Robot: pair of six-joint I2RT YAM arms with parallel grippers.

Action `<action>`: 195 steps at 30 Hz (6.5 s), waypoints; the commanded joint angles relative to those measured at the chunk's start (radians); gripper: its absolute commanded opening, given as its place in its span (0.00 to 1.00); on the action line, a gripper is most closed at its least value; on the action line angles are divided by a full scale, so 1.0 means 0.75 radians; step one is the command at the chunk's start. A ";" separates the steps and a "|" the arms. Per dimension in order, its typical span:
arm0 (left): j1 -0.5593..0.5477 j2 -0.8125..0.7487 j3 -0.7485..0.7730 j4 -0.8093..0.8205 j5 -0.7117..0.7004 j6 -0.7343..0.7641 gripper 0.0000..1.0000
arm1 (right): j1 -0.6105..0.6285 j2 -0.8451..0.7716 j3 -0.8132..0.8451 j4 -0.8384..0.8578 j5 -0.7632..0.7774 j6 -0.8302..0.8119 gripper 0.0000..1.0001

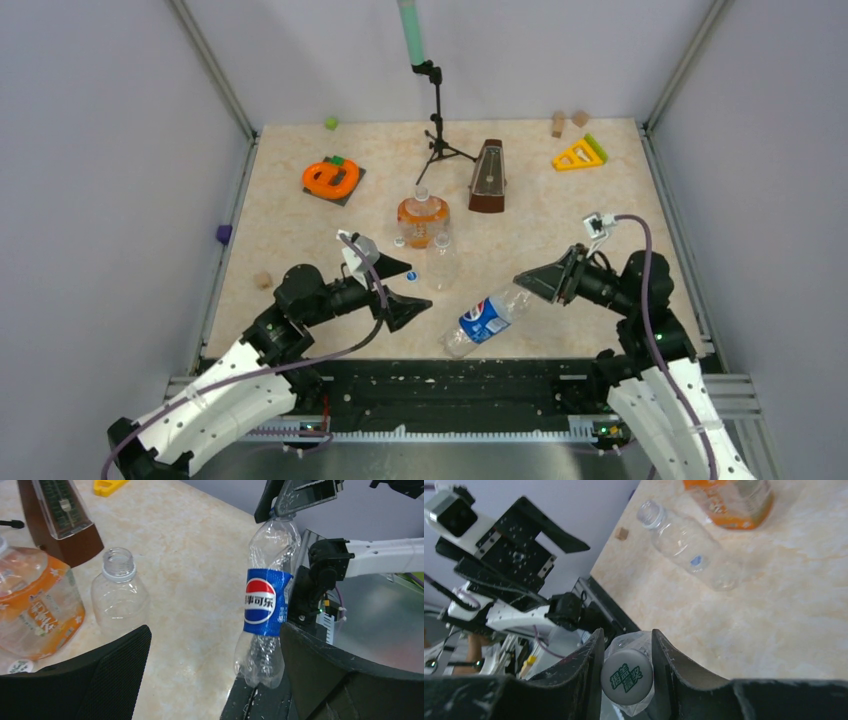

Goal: Unscrew the bottle caps
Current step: Pick up the plastic bottle at the center of the board, then unscrew the bottle cap from the plastic bottle.

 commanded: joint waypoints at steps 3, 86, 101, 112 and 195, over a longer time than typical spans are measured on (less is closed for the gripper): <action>0.001 0.066 0.060 0.121 0.206 -0.032 0.99 | 0.309 -0.040 -0.131 0.338 0.161 0.195 0.06; -0.049 0.389 0.021 0.162 0.650 0.002 0.87 | 0.998 0.170 -0.259 0.960 0.676 0.131 0.02; -0.150 0.450 0.036 0.216 0.601 0.021 0.60 | 0.998 0.224 -0.312 1.104 0.662 0.128 0.02; -0.165 0.365 0.040 0.066 0.423 0.122 0.00 | 0.998 0.241 -0.308 1.028 0.709 0.127 0.21; -0.851 0.197 -0.004 -0.292 -0.948 0.900 0.00 | 0.999 0.162 -0.280 0.653 0.620 0.046 0.12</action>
